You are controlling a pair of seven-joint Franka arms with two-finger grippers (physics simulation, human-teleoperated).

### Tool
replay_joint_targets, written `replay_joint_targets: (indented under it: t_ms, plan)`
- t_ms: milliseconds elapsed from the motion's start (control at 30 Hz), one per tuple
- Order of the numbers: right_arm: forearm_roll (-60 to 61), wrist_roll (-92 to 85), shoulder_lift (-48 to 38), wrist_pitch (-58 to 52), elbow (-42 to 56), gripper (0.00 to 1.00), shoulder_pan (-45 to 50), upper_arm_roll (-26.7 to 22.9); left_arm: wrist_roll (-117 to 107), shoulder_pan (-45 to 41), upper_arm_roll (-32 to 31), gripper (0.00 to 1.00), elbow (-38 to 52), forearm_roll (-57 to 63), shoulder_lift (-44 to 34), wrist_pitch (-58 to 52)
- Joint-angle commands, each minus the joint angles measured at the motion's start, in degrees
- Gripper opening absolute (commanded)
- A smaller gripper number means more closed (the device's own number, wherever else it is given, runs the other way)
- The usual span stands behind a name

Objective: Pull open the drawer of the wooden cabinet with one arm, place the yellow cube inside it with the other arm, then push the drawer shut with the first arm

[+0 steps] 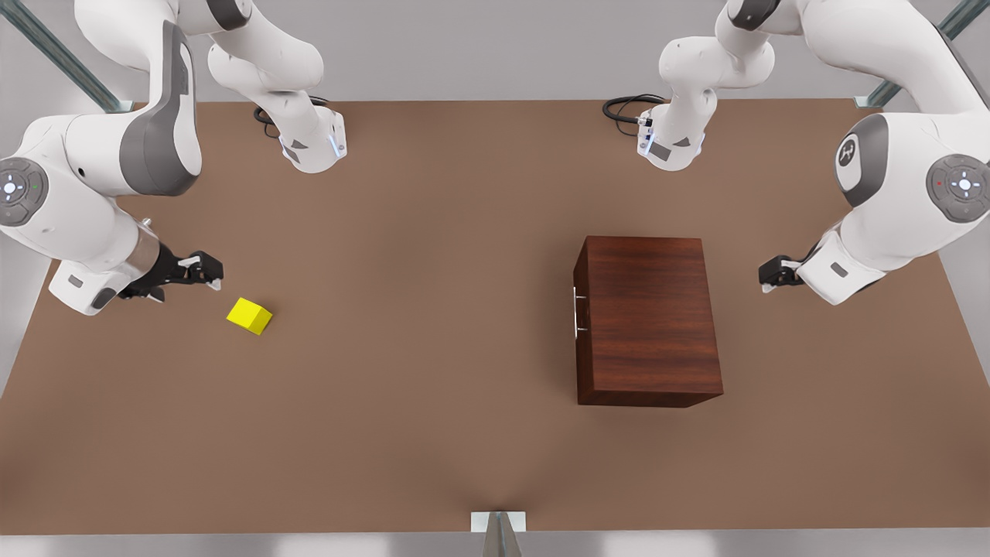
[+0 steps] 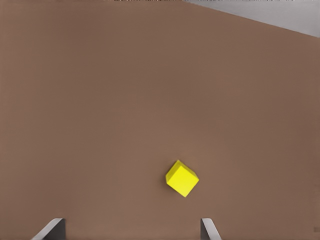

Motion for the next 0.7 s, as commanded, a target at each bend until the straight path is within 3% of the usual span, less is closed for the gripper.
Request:
replay_joint_targets:
  t_ms: [0, 100, 167, 367, 533, 667]
  plan:
    - [0.0, -3.8, -0.1, 0.9, 0.0, 1.00, 0.0, 0.0, 0.1, -0.3, 0.0, 1.00, 0.0, 0.4, 0.0, 1.3]
    - [0.0, -3.8, -0.1, 0.9, 0.0, 1.00, 0.0, 0.0, -4.8, -6.1, -0.2, 1.00, 1.0, 0.8, 1.0, -1.6]
    - [0.0, -3.8, -0.1, 0.9, 0.0, 1.00, 0.0, 0.0, -28.5, -16.9, -0.2, 1.00, 1.0, 7.3, 3.2, -1.7]
    - [0.2, -3.5, 1.2, 0.9, -0.5, 1.00, -0.2, -0.4, -58.4, -36.2, -0.2, 1.00, 2.1, 10.4, 9.7, -1.3]
    - [3.5, 21.7, 8.5, 4.0, -0.9, 1.00, -2.1, -0.7, -64.5, -39.9, -0.2, 1.00, 2.0, 14.3, 15.4, 2.3]
    - [0.5, 31.0, 4.5, 16.0, -16.0, 0.98, -3.2, -0.1, -66.8, -39.7, -0.1, 0.96, 1.9, 15.5, 19.7, 7.0]
